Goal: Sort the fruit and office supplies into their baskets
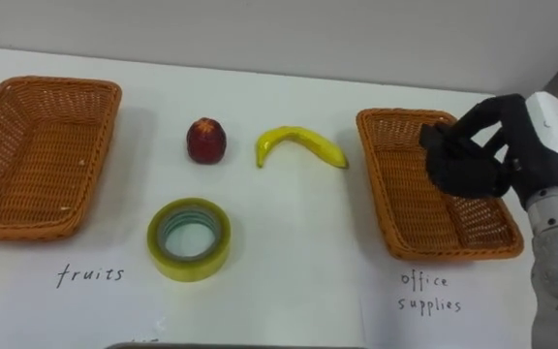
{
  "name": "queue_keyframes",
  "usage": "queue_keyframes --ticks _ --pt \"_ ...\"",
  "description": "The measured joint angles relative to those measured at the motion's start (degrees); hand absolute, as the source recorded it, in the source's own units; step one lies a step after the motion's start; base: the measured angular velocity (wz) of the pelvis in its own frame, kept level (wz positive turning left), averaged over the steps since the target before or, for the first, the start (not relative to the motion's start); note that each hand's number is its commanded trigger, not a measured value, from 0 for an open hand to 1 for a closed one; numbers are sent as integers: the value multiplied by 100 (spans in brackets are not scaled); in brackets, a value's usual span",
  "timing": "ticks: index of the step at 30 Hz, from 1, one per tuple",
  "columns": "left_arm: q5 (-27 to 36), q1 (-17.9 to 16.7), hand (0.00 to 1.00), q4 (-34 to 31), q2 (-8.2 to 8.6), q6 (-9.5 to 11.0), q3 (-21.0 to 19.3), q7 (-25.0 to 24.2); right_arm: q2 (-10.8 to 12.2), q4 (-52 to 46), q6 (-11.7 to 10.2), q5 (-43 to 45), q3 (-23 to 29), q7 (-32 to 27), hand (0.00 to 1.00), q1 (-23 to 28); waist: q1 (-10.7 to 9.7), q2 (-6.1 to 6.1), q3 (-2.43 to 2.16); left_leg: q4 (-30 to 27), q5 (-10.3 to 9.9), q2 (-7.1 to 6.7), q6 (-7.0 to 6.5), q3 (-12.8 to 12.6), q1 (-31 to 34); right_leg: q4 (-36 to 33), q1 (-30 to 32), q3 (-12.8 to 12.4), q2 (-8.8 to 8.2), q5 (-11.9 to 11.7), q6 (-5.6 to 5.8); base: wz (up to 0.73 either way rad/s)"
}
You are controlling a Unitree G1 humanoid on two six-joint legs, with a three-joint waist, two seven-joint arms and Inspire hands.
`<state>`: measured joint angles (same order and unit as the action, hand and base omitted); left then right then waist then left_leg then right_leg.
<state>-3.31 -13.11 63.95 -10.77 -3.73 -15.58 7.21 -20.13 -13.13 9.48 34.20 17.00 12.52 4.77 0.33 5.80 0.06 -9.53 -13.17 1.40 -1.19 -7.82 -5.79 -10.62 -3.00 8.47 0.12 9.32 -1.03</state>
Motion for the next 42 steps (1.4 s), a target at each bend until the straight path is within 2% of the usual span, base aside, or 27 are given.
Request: queue_keyframes --ticks 9,12,13,14,42 --pt "1 -62 0 -315 0 3 6 1 1 198 -4 -12 -9 1 100 118 1 6 2 9 -1 -2 0 -2 2 -2 -4 -9 3 0 0 0" --pt "3 -70 0 -374 1 8 13 2 1 278 -10 -17 -12 1 47 118 8 13 3 -1 -1 -6 0 -3 2 1 -1 -12 1 0 1 0" --pt "4 -70 0 -374 1 8 13 3 1 318 -13 -19 -13 1 26 118 10 16 3 -1 -1 -6 0 -4 3 2 0 -12 0 1 1 0" --pt "5 -73 0 -374 1 8 14 3 1 384 -12 -19 -15 1 0 119 12 22 4 0 -1 -6 0 -4 5 5 4 -14 -1 1 2 0" --pt "4 -84 0 -375 1 9 14 12 1 424 -21 -29 -83 -77 0 118 29 40 4 14 -1 -8 0 -15 5 29 11 -34 9 3 3 0"
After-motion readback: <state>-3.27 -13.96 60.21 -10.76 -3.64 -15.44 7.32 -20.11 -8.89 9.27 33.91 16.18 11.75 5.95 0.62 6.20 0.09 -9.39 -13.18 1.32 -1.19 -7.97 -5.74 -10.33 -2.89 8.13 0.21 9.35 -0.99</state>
